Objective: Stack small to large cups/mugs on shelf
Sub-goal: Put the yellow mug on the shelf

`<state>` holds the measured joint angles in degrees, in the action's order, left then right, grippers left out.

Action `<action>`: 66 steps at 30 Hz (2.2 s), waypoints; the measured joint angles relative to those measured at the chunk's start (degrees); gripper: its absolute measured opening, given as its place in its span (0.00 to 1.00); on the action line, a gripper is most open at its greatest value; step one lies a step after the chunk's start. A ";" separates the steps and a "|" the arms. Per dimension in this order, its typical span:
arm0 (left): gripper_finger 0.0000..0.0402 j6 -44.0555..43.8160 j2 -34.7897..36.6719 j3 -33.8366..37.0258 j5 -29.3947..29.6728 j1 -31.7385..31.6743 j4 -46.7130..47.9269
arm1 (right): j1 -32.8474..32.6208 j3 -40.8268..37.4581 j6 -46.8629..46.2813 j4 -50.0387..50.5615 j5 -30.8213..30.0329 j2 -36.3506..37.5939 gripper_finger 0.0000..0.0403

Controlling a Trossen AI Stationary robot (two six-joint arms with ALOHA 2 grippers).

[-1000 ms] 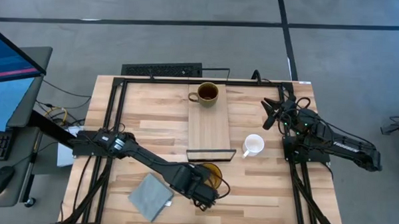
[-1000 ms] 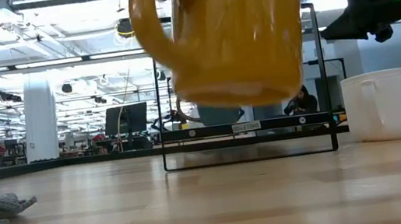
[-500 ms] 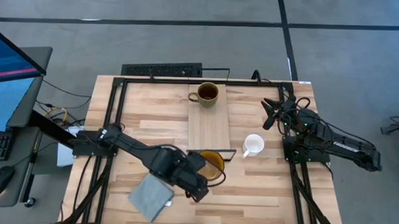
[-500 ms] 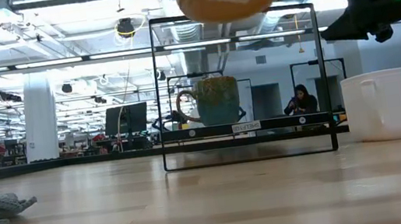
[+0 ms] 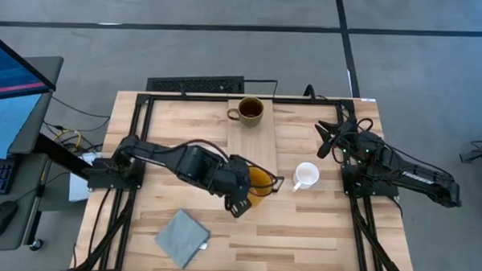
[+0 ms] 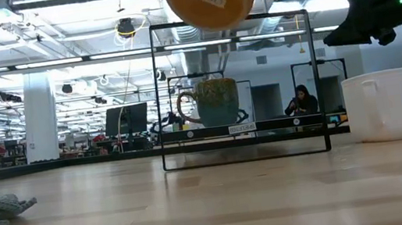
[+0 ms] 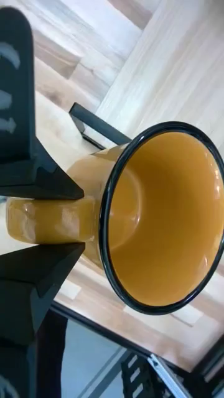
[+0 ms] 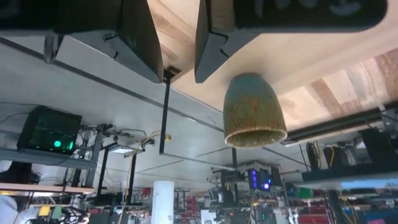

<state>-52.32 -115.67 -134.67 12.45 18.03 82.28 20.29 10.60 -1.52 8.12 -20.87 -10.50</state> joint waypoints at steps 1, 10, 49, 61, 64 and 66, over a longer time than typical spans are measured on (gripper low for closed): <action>0.21 -0.08 -0.58 -0.06 -0.27 -0.01 0.00 | 0.00 -0.01 0.06 0.46 -0.01 0.00 0.29; 0.21 -2.15 -6.88 0.10 -2.12 2.17 -1.85 | 0.07 0.02 0.44 3.48 -0.02 0.00 0.29; 0.21 -26.80 -14.78 1.66 23.69 17.57 -7.50 | -0.01 0.02 -0.55 3.50 0.00 0.01 0.29; 0.21 -34.11 -12.41 -0.20 37.16 23.93 -2.16 | 0.00 0.02 -0.57 3.43 0.01 0.01 0.29; 0.21 -33.08 -10.62 -0.20 39.18 23.55 1.10 | -0.02 0.02 -0.57 3.43 0.01 -0.01 0.29; 0.21 -31.29 -9.35 -0.20 40.41 23.12 3.26 | 0.00 0.02 -0.57 3.41 0.01 0.00 0.29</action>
<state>-83.61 -125.02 -134.87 52.87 41.14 85.54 20.29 10.61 -2.09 11.53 -20.86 -10.49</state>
